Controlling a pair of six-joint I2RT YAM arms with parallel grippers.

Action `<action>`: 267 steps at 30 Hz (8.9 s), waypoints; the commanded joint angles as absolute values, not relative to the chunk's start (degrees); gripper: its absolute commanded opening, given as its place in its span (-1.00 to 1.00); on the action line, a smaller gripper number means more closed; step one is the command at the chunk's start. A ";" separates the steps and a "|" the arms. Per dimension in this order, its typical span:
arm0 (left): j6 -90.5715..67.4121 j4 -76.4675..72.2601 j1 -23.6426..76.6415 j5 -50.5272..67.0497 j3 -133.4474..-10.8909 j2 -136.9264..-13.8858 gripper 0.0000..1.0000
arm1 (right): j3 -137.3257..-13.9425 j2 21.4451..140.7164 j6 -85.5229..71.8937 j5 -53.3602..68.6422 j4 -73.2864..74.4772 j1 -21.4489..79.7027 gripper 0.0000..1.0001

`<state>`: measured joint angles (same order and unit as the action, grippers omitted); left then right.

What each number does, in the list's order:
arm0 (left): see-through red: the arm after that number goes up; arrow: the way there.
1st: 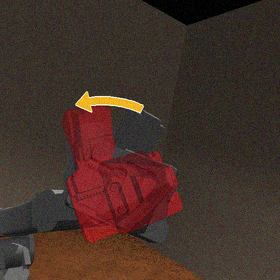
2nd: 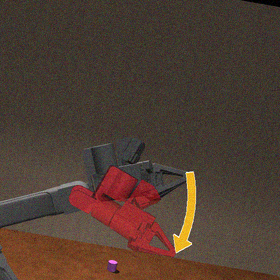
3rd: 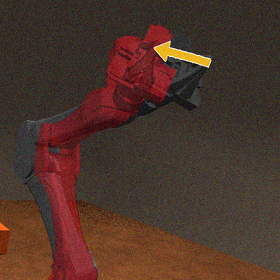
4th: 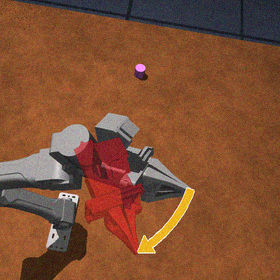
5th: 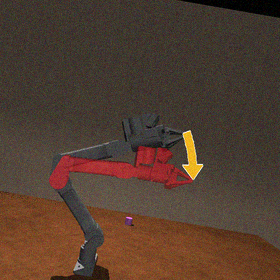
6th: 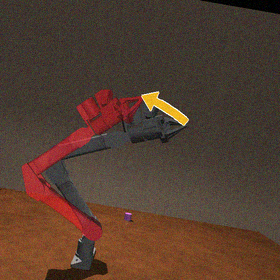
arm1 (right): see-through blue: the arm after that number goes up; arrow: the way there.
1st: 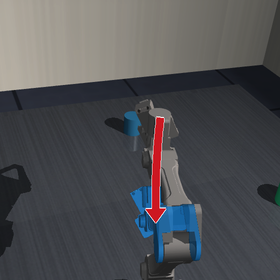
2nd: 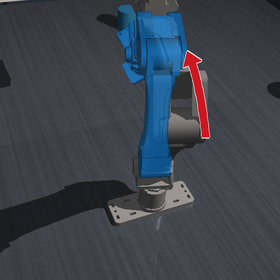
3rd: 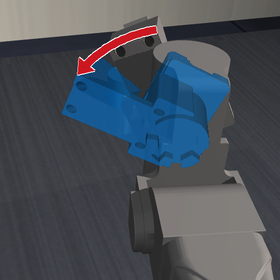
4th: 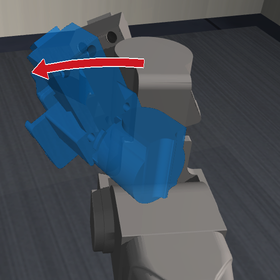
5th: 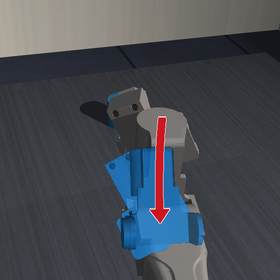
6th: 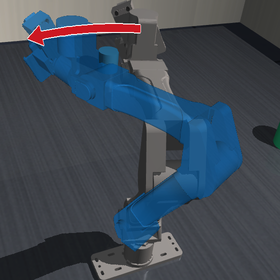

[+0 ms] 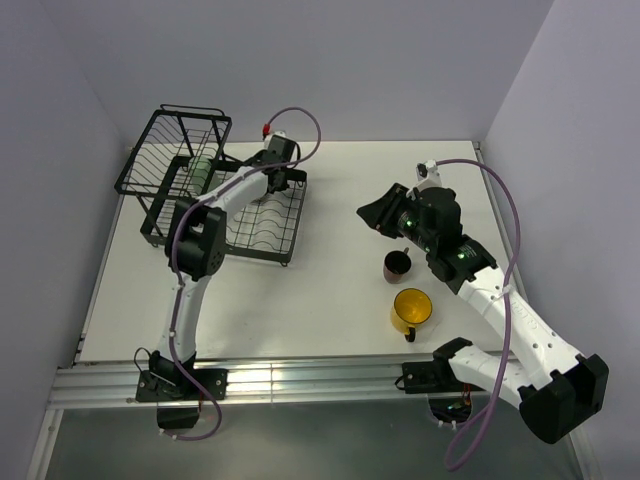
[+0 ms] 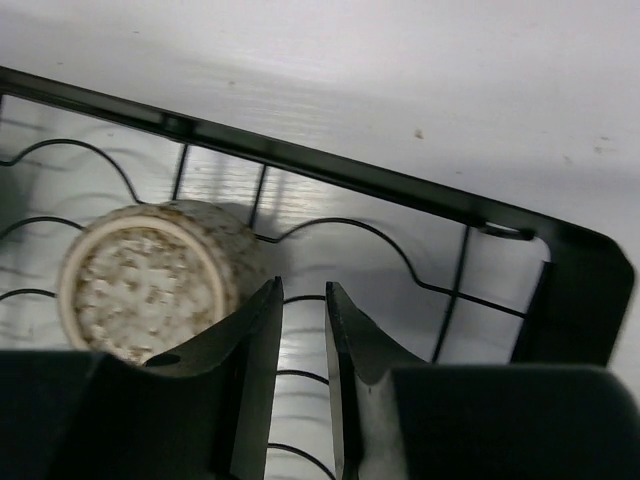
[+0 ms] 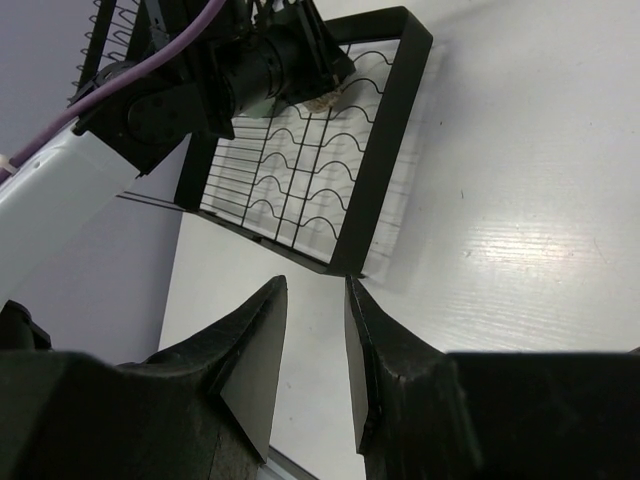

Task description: Load the cups into the dish rack

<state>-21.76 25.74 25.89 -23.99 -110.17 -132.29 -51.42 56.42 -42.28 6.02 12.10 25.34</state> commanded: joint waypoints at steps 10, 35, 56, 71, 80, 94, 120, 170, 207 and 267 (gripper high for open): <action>-22.59 29.97 21.01 -28.30 -115.31 -132.89 -0.40 | -52.29 56.07 -41.13 5.18 11.16 25.14 -0.26; -23.47 29.89 19.16 -29.27 -115.67 -131.75 -0.31 | -53.17 57.22 -40.43 4.48 11.69 25.14 -0.26; -21.80 18.64 21.53 -32.16 -102.31 -122.35 0.38 | -51.24 56.51 -40.87 4.57 10.55 25.05 -0.26; -24.44 21.00 21.62 -44.47 -102.74 -123.48 0.54 | -50.54 55.90 -40.43 4.13 10.55 25.05 -0.26; -24.52 21.80 21.18 -46.23 -105.20 -127.18 0.57 | -50.10 55.55 -40.08 3.60 10.72 25.05 -0.26; -24.26 22.06 20.57 -46.49 -107.14 -131.04 0.59 | -50.36 55.55 -39.29 3.16 10.99 25.05 -0.26; -25.22 22.41 20.30 -45.88 -108.37 -133.42 0.32 | -49.66 55.55 -38.58 2.81 10.72 24.87 -0.26; -31.03 2.91 25.75 -40.43 -84.29 -115.93 -1.00 | -47.99 54.32 -37.62 3.16 8.44 24.87 -0.26; -32.69 5.63 26.37 -37.53 -85.26 -120.06 0.54 | -47.64 54.49 -37.09 3.16 8.88 24.87 -0.26; -34.54 14.24 43.95 -18.90 -74.27 -66.45 0.98 | -46.50 63.18 -35.42 -14.50 32.17 24.79 -0.26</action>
<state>-33.95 14.66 43.92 -20.27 -74.91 -68.07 -48.01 61.91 -36.05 -14.59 34.65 25.12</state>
